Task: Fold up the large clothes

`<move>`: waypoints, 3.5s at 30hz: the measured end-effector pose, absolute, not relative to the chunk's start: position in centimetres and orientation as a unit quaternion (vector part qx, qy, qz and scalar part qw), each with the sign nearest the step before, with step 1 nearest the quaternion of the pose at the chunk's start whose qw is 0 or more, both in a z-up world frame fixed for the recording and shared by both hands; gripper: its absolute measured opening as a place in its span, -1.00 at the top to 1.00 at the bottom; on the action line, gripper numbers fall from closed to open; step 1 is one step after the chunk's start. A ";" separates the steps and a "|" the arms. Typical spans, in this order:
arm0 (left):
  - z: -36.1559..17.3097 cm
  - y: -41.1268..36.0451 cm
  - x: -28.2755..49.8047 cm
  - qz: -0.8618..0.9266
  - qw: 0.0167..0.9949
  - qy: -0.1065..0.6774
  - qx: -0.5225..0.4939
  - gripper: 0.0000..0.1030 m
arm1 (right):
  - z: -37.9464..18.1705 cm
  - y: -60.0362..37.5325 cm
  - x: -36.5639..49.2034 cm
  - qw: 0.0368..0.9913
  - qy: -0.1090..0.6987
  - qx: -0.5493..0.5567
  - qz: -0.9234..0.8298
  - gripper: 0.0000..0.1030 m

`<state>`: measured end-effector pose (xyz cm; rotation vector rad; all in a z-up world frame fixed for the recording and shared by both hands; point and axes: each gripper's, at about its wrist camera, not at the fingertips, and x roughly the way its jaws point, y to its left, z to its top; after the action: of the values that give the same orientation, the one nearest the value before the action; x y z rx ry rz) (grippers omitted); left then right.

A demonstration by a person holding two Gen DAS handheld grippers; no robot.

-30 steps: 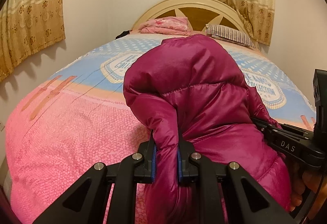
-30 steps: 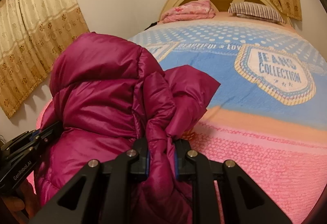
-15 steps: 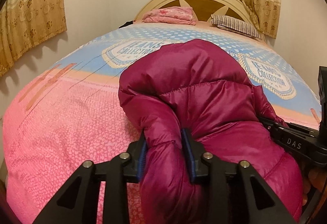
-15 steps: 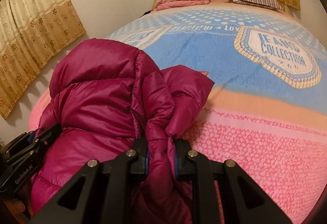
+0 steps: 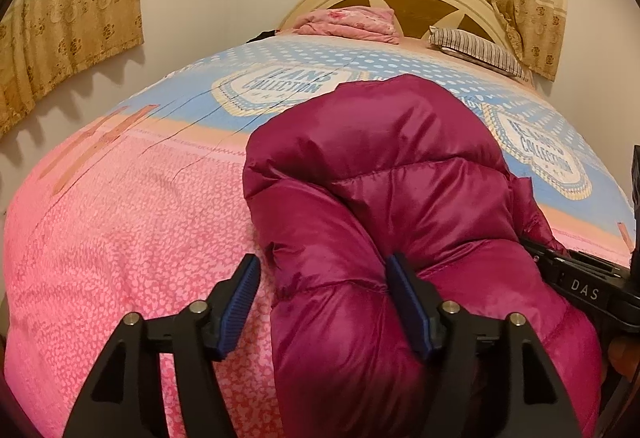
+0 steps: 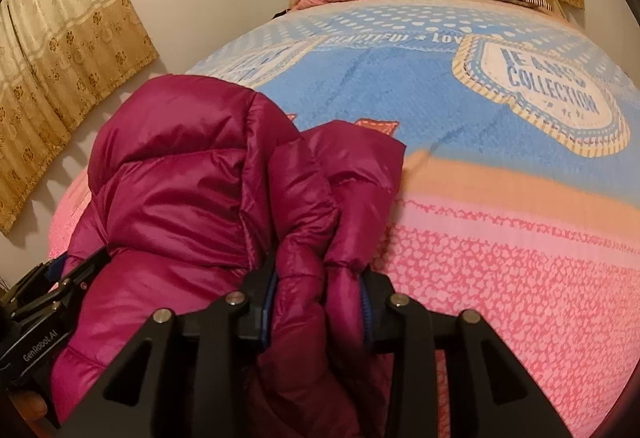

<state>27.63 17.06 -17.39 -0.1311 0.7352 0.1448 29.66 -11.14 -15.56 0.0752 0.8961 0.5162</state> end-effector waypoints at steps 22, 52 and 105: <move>-12.4 15.8 22.7 0.081 0.946 0.310 -0.046 -0.41 | -12.4 -12.4 28.1 0.883 0.405 0.023 0.236 -0.25; -5.3 18.6 11.2 0.097 0.969 0.221 -0.058 -0.42 | -3.3 -14.1 15.0 0.927 0.277 -0.009 0.253 -0.62; -6.6 18.3 11.7 0.091 0.965 0.240 -0.053 -0.44 | -3.9 -14.1 14.4 0.923 0.284 -0.003 0.258 -0.62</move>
<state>11.73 18.29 -6.57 -0.1065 0.4855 0.1838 14.42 -14.11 -3.91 -0.0057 0.5822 0.5306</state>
